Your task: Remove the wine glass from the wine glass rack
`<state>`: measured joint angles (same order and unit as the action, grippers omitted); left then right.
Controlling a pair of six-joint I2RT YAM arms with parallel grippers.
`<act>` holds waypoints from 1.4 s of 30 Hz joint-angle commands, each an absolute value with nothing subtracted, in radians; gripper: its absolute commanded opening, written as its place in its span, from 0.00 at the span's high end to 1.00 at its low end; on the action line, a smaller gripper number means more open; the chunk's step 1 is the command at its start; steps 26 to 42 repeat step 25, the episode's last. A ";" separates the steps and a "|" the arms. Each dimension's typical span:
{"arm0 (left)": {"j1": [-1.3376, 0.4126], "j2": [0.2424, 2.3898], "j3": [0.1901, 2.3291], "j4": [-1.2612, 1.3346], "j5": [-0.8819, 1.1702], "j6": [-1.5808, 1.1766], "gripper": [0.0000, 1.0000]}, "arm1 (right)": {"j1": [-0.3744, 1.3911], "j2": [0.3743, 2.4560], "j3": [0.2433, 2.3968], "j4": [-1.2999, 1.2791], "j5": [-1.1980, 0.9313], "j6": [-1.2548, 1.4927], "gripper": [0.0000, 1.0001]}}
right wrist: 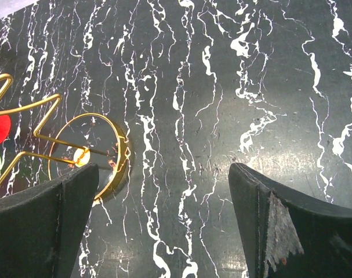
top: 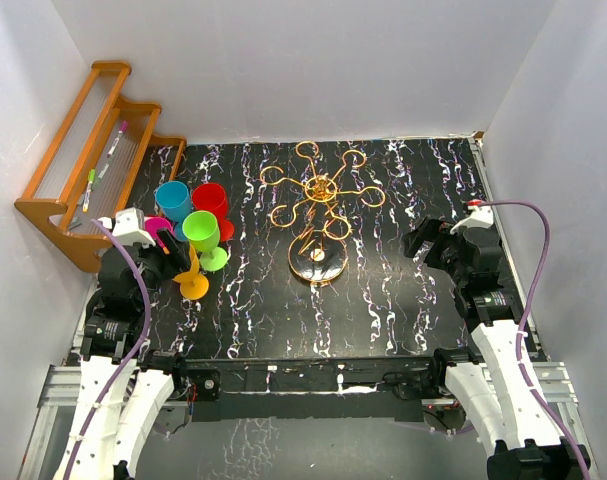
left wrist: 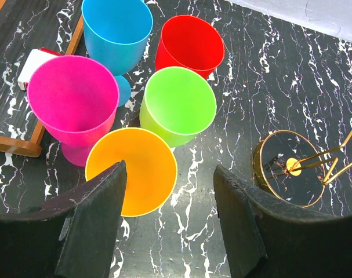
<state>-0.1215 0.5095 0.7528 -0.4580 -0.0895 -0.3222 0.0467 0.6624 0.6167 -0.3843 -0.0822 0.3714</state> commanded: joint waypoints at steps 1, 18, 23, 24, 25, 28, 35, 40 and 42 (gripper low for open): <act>-0.122 0.513 0.752 -0.457 -0.086 -0.322 0.40 | 0.047 0.650 0.626 -0.355 -0.106 0.407 0.02; -0.124 0.528 0.751 -0.454 -0.074 -0.322 0.40 | 0.047 0.615 0.667 -0.291 -0.204 0.586 0.02; -0.124 0.536 0.750 -0.453 -0.070 -0.322 0.40 | 0.047 0.596 0.677 -0.262 -0.223 0.629 0.02; -0.124 0.537 0.750 -0.453 -0.069 -0.323 0.40 | 0.048 0.593 0.680 -0.256 -0.226 0.637 0.02; -0.124 0.538 0.750 -0.453 -0.068 -0.322 0.40 | 0.047 0.589 0.682 -0.250 -0.229 0.642 0.02; -0.124 0.538 0.750 -0.453 -0.068 -0.322 0.40 | 0.047 0.589 0.682 -0.250 -0.229 0.642 0.02; -0.124 0.538 0.750 -0.453 -0.068 -0.322 0.40 | 0.047 0.589 0.682 -0.250 -0.229 0.642 0.02; -0.124 0.538 0.750 -0.453 -0.068 -0.322 0.40 | 0.047 0.589 0.682 -0.250 -0.229 0.642 0.02; -0.124 0.538 0.750 -0.453 -0.068 -0.322 0.40 | 0.047 0.589 0.682 -0.250 -0.229 0.642 0.02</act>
